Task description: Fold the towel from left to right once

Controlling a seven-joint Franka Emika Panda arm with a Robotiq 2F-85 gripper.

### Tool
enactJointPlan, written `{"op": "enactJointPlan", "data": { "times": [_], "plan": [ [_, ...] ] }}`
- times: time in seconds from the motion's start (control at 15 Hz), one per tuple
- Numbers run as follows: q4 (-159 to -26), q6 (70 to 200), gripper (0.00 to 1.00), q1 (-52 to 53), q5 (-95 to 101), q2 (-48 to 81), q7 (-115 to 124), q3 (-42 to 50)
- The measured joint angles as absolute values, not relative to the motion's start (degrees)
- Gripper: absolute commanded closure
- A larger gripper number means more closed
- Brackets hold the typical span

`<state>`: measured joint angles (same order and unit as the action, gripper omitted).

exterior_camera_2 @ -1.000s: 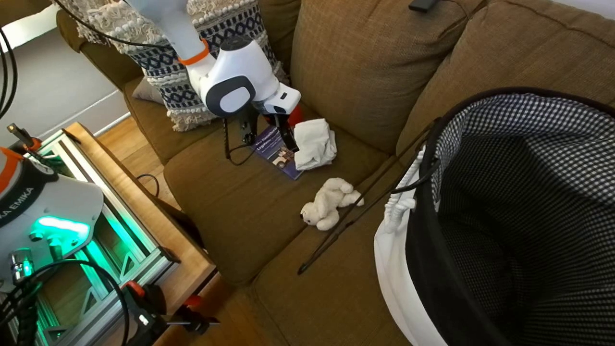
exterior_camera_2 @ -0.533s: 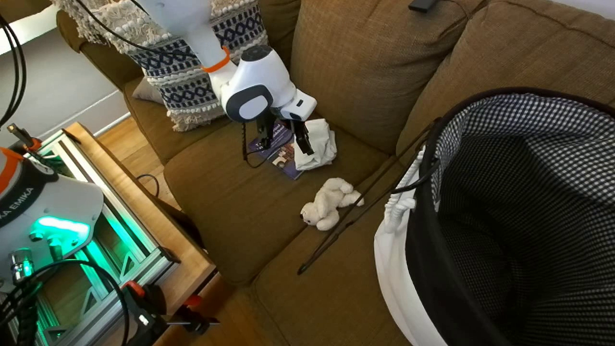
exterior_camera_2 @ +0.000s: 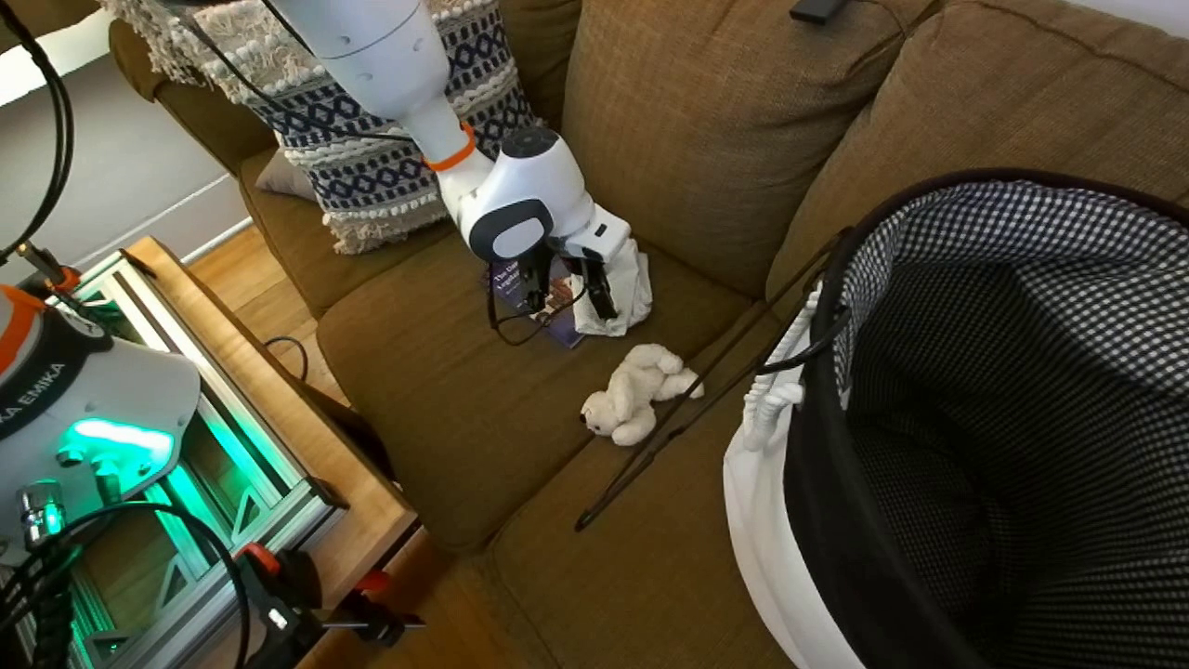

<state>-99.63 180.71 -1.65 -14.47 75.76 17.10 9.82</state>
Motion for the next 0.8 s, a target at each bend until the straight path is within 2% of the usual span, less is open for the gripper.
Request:
{"op": "enactJointPlan", "data": {
  "times": [0.4,0.8],
  "plan": [
    [-97.06,179.85,0.00,-4.70,-13.71,74.98,12.08,8.09],
    [-110.61,182.95,0.00,-12.27,-7.16,58.93,1.16,2.49]
  ]
}}
